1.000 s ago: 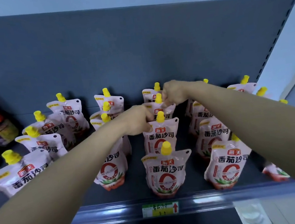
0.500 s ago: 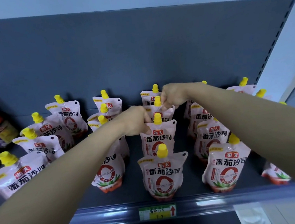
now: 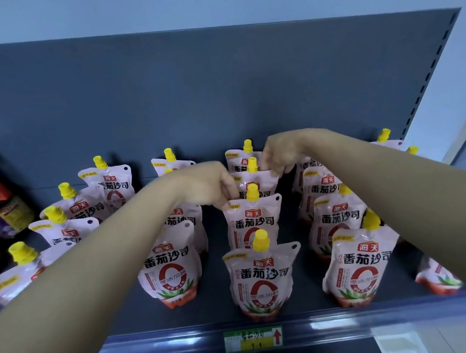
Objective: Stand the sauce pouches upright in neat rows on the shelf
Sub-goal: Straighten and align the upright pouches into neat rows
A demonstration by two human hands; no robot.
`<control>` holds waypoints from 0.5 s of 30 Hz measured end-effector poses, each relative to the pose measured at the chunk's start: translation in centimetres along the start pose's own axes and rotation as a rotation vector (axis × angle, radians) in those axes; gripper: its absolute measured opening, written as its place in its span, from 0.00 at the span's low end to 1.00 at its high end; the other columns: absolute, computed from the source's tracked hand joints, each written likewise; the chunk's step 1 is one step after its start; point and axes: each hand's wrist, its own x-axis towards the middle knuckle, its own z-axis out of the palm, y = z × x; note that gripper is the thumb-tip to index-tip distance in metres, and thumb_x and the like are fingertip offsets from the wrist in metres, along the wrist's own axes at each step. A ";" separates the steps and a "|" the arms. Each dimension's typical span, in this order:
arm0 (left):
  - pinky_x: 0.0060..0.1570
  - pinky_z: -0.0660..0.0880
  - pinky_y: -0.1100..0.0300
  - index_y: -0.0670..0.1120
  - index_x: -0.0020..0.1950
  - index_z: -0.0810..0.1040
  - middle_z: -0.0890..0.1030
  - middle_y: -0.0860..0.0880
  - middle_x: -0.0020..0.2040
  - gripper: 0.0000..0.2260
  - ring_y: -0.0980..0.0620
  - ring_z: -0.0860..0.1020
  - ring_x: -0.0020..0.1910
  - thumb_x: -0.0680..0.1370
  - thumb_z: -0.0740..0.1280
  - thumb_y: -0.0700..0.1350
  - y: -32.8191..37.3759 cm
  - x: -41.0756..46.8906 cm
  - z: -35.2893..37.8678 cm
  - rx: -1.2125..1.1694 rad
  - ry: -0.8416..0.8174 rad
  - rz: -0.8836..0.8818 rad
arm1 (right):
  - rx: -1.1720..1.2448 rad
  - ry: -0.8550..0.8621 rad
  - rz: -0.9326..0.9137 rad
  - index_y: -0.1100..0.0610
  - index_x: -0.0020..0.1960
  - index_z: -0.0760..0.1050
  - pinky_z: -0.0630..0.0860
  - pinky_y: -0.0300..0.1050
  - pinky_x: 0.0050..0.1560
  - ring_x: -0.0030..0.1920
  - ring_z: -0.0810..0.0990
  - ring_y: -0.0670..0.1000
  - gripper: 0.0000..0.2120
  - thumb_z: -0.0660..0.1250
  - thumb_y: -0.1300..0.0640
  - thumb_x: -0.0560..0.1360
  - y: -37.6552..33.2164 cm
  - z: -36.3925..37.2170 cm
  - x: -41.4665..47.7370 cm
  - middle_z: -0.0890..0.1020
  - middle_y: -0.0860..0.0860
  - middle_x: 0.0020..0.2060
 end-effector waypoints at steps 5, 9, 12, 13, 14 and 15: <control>0.39 0.72 0.69 0.43 0.53 0.81 0.81 0.48 0.44 0.11 0.55 0.78 0.40 0.73 0.67 0.34 0.2 0.9 -2.4 -0.140 0.301 -0.019 | 0.135 0.189 0.056 0.65 0.58 0.78 0.76 0.43 0.46 0.54 0.82 0.57 0.14 0.64 0.69 0.74 0.7 -1.8 0.5 0.82 0.61 0.56; 0.49 0.70 0.62 0.43 0.57 0.79 0.80 0.45 0.52 0.13 0.48 0.76 0.48 0.72 0.70 0.36 0.6 2.7 -2.1 -0.055 0.295 -0.066 | 0.028 0.286 0.038 0.68 0.60 0.76 0.75 0.52 0.60 0.61 0.78 0.61 0.16 0.66 0.61 0.74 0.7 -1.2 1.7 0.80 0.62 0.59; 0.54 0.72 0.58 0.43 0.59 0.78 0.80 0.44 0.56 0.16 0.45 0.77 0.55 0.71 0.71 0.39 0.3 4.2 -1.3 0.017 0.212 -0.106 | -0.046 0.259 0.002 0.69 0.59 0.76 0.76 0.51 0.57 0.57 0.78 0.61 0.16 0.66 0.60 0.75 0.7 -0.5 2.9 0.79 0.63 0.58; 0.54 0.73 0.57 0.43 0.58 0.78 0.80 0.44 0.56 0.16 0.44 0.78 0.55 0.71 0.72 0.40 0.2 4.6 -1.0 0.028 0.200 -0.110 | -0.068 0.251 0.001 0.68 0.56 0.77 0.75 0.49 0.50 0.51 0.78 0.60 0.14 0.66 0.61 0.75 0.7 -0.3 3.3 0.81 0.62 0.55; 0.54 0.74 0.56 0.43 0.56 0.80 0.81 0.43 0.54 0.14 0.44 0.78 0.54 0.71 0.72 0.40 0.0 4.9 -0.8 0.037 0.193 -0.110 | -0.081 0.246 0.008 0.68 0.52 0.78 0.73 0.46 0.45 0.46 0.77 0.58 0.10 0.65 0.63 0.74 0.8 -0.2 3.6 0.82 0.62 0.51; 0.51 0.74 0.56 0.42 0.54 0.81 0.82 0.43 0.51 0.12 0.44 0.79 0.51 0.71 0.71 0.40 -0.1 5.2 -0.7 0.046 0.190 -0.108 | -0.092 0.238 0.020 0.67 0.48 0.79 0.73 0.44 0.42 0.43 0.77 0.56 0.07 0.65 0.65 0.74 0.8 -0.1 3.9 0.83 0.62 0.45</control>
